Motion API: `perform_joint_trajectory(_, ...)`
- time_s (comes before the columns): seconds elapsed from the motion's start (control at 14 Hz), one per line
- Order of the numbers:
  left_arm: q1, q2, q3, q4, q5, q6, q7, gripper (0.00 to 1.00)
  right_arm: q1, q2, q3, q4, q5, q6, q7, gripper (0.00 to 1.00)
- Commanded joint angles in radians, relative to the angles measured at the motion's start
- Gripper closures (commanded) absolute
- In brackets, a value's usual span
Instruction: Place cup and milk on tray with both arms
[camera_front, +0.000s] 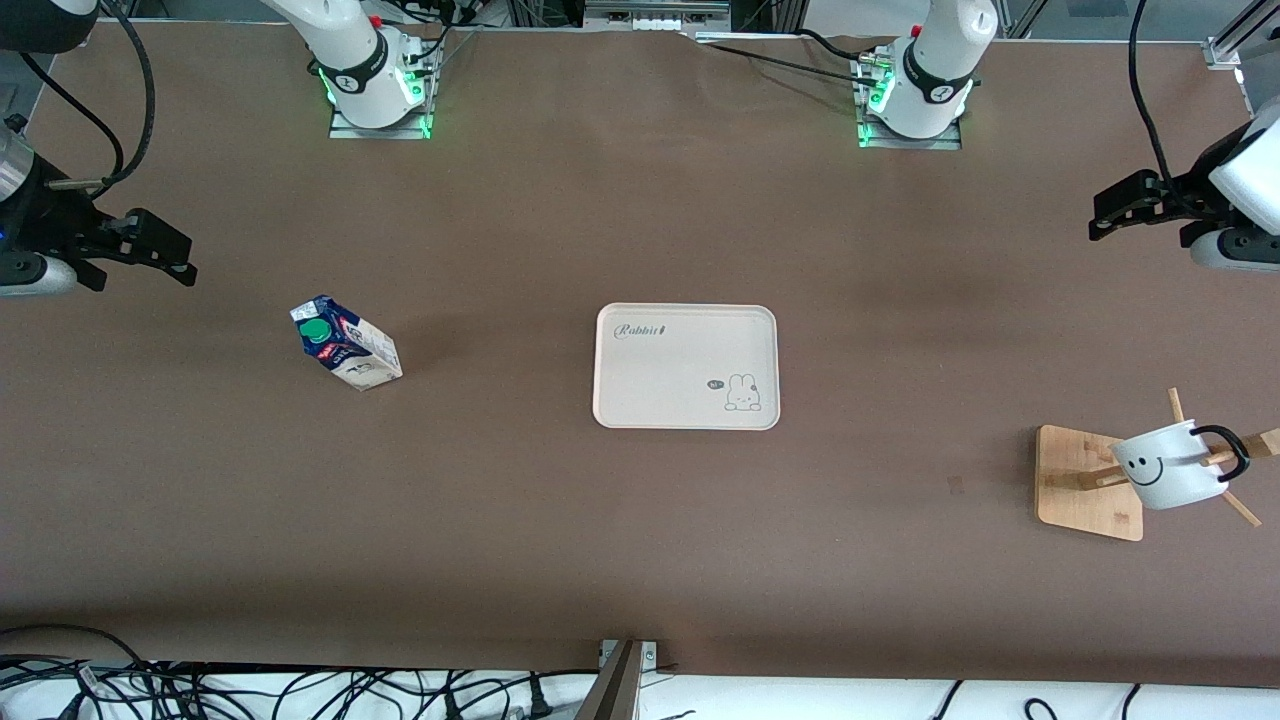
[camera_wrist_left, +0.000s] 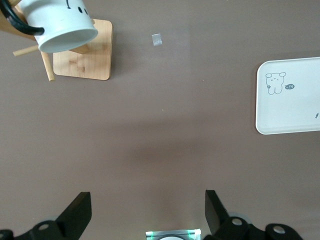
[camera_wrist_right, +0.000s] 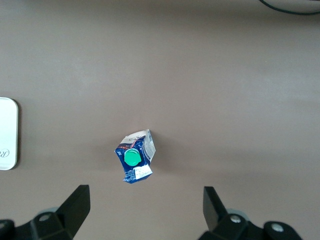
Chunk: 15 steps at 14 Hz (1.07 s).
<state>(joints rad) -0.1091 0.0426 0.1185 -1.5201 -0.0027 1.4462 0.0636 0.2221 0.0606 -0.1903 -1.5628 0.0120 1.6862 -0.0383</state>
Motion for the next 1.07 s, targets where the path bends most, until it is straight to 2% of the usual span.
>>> perform_joint_trajectory(0.0, 0.034, 0.019, -0.002, 0.023, -0.054, -0.007, -0.106, 0.0, -0.004, 0.004, -0.001, 0.004, 0.02, -0.016, 0.005, 0.0)
perform_joint_trajectory(0.64, 0.009, 0.057, -0.019, 0.035, -0.037, -0.012, -0.117, 0.0, -0.009, 0.01, -0.003, 0.012, 0.051, 0.007, -0.005, 0.0)
perform_joint_trajectory(0.86, 0.008, 0.068, -0.029, 0.035, -0.039, -0.012, -0.114, 0.0, 0.014, 0.054, 0.008, 0.003, 0.04, -0.04, -0.021, 0.0)
perform_joint_trajectory(1.0, 0.008, 0.072, -0.028, 0.035, -0.046, -0.01, -0.125, 0.0, 0.017, 0.096, 0.009, -0.005, 0.037, -0.042, -0.141, 0.0)
